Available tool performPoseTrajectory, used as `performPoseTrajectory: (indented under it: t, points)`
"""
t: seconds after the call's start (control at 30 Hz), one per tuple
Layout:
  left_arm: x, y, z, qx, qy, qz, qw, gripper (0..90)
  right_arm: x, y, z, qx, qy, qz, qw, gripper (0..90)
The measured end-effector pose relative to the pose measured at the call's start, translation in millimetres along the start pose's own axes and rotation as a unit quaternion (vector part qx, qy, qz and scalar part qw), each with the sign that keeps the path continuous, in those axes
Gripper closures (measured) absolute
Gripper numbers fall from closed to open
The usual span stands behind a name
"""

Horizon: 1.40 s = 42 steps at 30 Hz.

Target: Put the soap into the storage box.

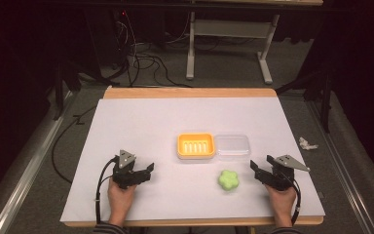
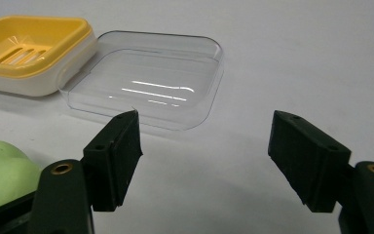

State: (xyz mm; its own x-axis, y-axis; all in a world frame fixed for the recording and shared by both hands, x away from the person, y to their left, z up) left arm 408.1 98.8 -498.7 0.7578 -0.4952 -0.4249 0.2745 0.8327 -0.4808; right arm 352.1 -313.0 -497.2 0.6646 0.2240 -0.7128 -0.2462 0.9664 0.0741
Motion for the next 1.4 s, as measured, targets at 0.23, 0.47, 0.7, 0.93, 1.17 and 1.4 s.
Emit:
performPoseTrajectory:
  t: [0.23,0.47,0.7,0.93,1.17,1.4]
  points:
    - [0.2,0.1,0.0,0.0,0.0,0.001,1.0,20.1,0.8,1.0,0.0,0.0,0.006,-0.004,1.0,28.2]
    - [0.0,0.2,-0.1,0.001,0.001,0.002,1.0,20.0,1.6,0.7,0.2,-0.001,0.009,-0.007,0.9999,27.5]
    - [-0.5,0.0,-0.1,0.002,0.0,0.0,1.0,19.9,3.7,2.5,0.6,-0.005,0.021,-0.011,0.9997,26.7]
    - [-0.3,-0.1,0.0,0.001,0.001,0.0,1.0,19.9,4.2,1.6,1.1,-0.002,0.024,-0.004,0.9997,26.8]
    - [-0.4,0.1,0.9,-0.005,-0.002,-0.002,1.0,19.6,3.1,1.6,2.4,-0.009,0.033,-0.004,0.9994,26.8]
    - [-0.8,0.2,0.4,0.0,0.0,-0.004,1.0,19.7,-9.6,6.6,2.9,-0.025,0.026,-0.004,0.9993,25.9]
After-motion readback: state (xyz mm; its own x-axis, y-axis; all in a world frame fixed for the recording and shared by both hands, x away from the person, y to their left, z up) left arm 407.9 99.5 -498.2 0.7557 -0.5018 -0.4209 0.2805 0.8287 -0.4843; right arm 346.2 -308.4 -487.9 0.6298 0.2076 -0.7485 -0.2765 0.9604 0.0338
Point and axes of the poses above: each handheld gripper's, and its own axes: x roughly forward along the jaws, z roughly out of its top, y roughly to its left, the point moved 4 cm from there along x, roughly forward along the jaws, and after that the axes turned 15 degrees about y, right-handed, at the moved point
